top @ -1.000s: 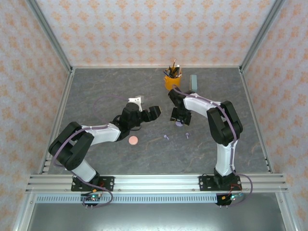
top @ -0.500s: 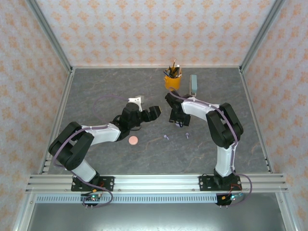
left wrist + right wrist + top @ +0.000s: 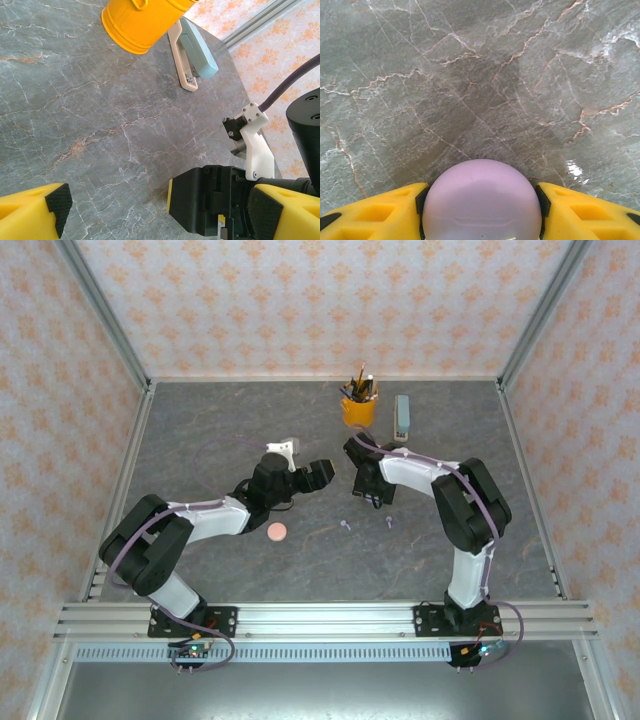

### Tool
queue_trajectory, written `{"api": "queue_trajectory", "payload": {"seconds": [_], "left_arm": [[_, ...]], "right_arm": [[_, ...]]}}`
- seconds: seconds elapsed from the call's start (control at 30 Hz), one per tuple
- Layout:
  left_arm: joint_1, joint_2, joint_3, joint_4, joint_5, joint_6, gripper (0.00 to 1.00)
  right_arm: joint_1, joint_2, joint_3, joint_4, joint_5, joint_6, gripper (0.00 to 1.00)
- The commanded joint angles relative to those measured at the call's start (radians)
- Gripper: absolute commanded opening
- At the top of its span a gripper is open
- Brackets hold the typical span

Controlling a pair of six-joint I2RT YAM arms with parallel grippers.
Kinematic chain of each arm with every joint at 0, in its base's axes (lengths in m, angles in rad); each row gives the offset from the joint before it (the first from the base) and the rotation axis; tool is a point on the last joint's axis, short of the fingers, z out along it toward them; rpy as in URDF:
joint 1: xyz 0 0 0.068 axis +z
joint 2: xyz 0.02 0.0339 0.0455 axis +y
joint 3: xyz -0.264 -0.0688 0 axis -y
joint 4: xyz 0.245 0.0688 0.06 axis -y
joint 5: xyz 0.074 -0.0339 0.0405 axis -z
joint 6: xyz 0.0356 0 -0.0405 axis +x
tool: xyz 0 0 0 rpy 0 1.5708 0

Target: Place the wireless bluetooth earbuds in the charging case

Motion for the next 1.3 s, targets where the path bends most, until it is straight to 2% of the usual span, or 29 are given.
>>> {"api": "queue_trajectory", "payload": {"seconds": [0.0, 0.4, 0.87, 1.27], "left_arm": [[-0.012, -0.029, 0.002, -0.003, -0.032, 0.006, 0.94], [-0.014, -0.022, -0.018, 0.019, -0.040, 0.021, 0.94], [-0.014, -0.028, -0.134, 0.138, -0.024, 0.039, 0.94], [-0.068, 0.126, -0.104, 0.347, -0.035, 0.001, 0.92]], "right_arm": [[0.017, 0.003, -0.041, -0.018, -0.038, 0.024, 0.56], [0.017, -0.098, 0.049, -0.066, -0.046, 0.031, 0.55], [0.017, -0.057, 0.258, -0.115, -0.050, 0.044, 0.56], [0.003, -0.071, 0.263, -0.047, -0.141, 0.138, 0.56]]}}
